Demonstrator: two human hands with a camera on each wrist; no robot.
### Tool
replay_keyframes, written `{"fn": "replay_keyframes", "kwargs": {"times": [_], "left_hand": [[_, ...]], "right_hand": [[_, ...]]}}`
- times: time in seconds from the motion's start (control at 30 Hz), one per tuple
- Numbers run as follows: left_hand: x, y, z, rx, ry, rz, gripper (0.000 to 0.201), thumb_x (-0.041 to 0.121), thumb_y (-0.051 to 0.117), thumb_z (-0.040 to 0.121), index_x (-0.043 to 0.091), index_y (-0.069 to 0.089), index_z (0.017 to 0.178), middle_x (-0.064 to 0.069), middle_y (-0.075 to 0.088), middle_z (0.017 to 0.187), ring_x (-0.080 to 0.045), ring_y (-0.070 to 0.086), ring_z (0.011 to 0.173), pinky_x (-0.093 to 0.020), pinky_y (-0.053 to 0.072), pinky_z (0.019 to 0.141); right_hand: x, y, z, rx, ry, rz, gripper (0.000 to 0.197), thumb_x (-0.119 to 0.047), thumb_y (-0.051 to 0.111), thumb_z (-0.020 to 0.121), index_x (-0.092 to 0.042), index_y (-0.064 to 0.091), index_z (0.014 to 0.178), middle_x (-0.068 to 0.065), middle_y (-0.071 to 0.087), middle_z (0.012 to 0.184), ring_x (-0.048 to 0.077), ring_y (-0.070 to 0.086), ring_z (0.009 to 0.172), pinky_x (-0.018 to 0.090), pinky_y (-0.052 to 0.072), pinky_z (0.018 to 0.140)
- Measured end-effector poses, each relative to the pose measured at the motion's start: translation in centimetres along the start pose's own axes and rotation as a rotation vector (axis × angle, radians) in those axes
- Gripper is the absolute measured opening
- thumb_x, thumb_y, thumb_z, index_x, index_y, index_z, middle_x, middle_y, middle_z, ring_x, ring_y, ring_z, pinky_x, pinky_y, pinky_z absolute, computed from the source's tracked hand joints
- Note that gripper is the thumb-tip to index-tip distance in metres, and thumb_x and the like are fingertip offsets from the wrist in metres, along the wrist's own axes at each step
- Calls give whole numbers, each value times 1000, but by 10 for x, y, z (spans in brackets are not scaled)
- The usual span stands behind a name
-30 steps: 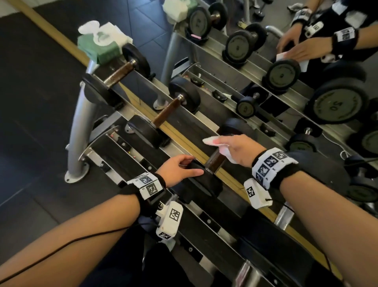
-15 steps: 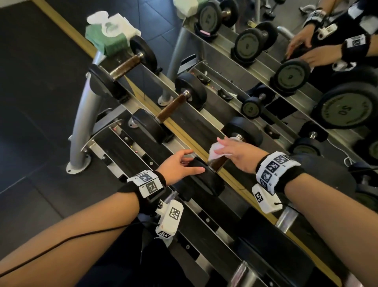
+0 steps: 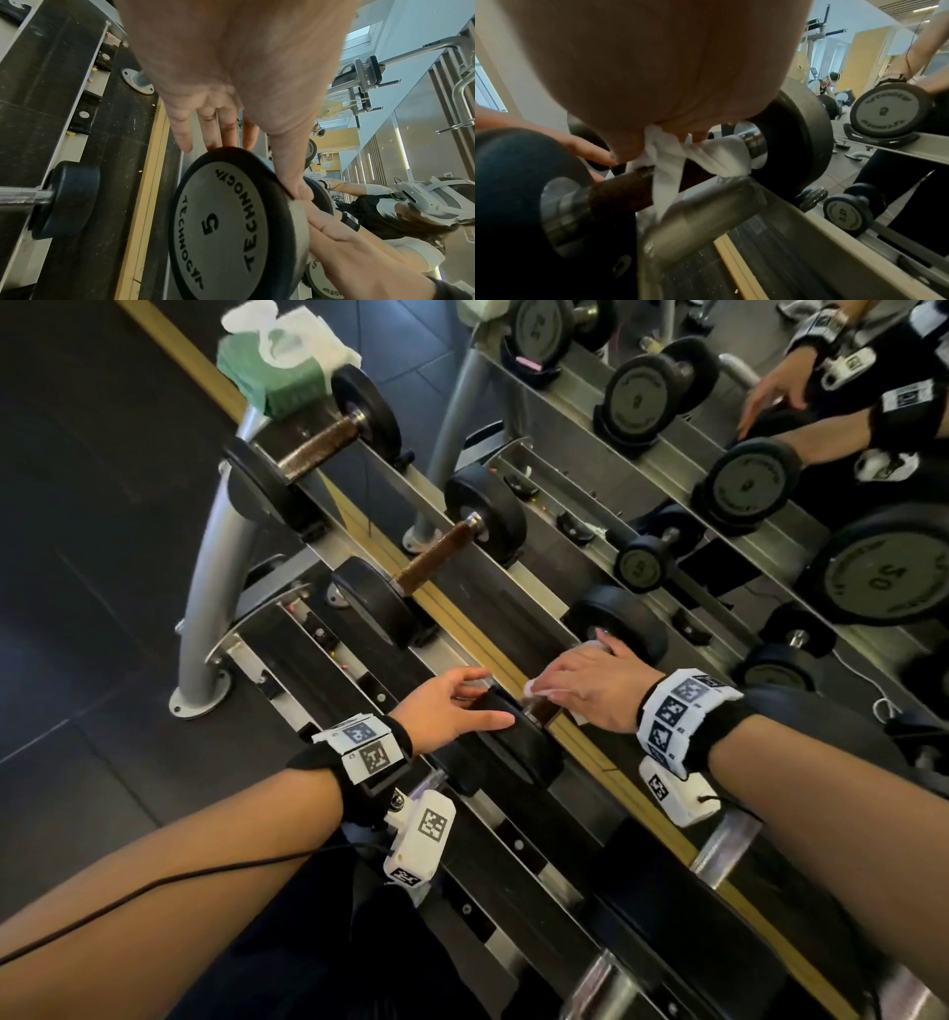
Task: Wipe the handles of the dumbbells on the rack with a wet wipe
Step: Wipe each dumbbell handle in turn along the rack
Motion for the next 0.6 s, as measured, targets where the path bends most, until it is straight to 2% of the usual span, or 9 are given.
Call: {"fn": "replay_keyframes", "kwargs": {"times": [0.07, 0.13, 0.23, 0.3, 0.37, 0.43, 0.5, 0.6], "left_hand": [[1, 0, 0, -2, 4, 13, 84, 48, 81, 69, 33, 44, 142, 6, 54, 140, -11, 52, 127, -42, 39, 113], [1, 0, 1, -4, 7, 13, 80, 45, 81, 72, 32, 45, 142, 5, 54, 140, -11, 52, 127, -41, 39, 113], [1, 0, 2, -5, 8, 10, 78, 42, 81, 75, 31, 44, 143, 5, 54, 140, -11, 52, 127, -40, 40, 113], [1, 0, 2, -4, 12, 17, 78, 42, 81, 75, 31, 45, 143, 5, 54, 140, -10, 52, 127, -38, 40, 112], [2, -1, 3, -5, 16, 22, 76, 42, 80, 75, 31, 45, 142, 6, 54, 141, -9, 51, 125, -36, 39, 112], [1, -1, 4, -7, 14, 20, 75, 41, 80, 76, 31, 46, 142, 7, 53, 141, -9, 50, 126, -35, 39, 112], [1, -1, 4, -11, 10, 18, 75, 41, 81, 76, 31, 47, 142, 8, 54, 141, -9, 50, 128, -36, 38, 113], [0, -1, 4, -11, 14, 19, 73, 40, 81, 76, 32, 48, 141, 11, 54, 138, -7, 50, 127, -33, 39, 111]], "right_hand": [[5, -6, 1, 69, -27, -67, 43, -29, 57, 95, -38, 41, 134, -8, 45, 136, 17, 34, 137, 40, 11, 118], [4, -8, 2, 99, -15, -82, 36, -32, 52, 96, -34, 44, 132, -4, 47, 134, 19, 35, 135, 38, 16, 117], [-7, 4, 2, 26, 6, 37, 37, -37, 37, 101, -41, 39, 137, -9, 43, 138, 17, 28, 139, 47, 6, 119], [-10, 10, 1, -47, 13, 125, 40, -38, 33, 103, -45, 35, 142, -13, 38, 143, 13, 20, 143, 51, -2, 120], [-3, 5, -1, -67, 41, 152, 38, -38, 31, 104, -47, 36, 141, -15, 37, 144, 10, 17, 144, 52, -4, 120], [5, -2, -2, -39, 53, 120, 35, -36, 33, 103, -43, 39, 137, -11, 39, 142, 13, 21, 144, 48, 6, 120], [10, -6, -4, -2, 45, 50, 39, -31, 40, 100, -32, 38, 139, -4, 37, 143, 19, 23, 143, 44, 21, 119], [11, -3, -5, 98, 53, 48, 39, -32, 39, 100, -26, 40, 139, 1, 38, 144, 20, 25, 143, 42, 27, 118]]}}
Point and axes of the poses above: each hand's wrist, its own z-axis towards the middle knuckle, its own y-axis out of the palm, x = y × z, the point moved 6 cm from there along z, towards the middle knuckle
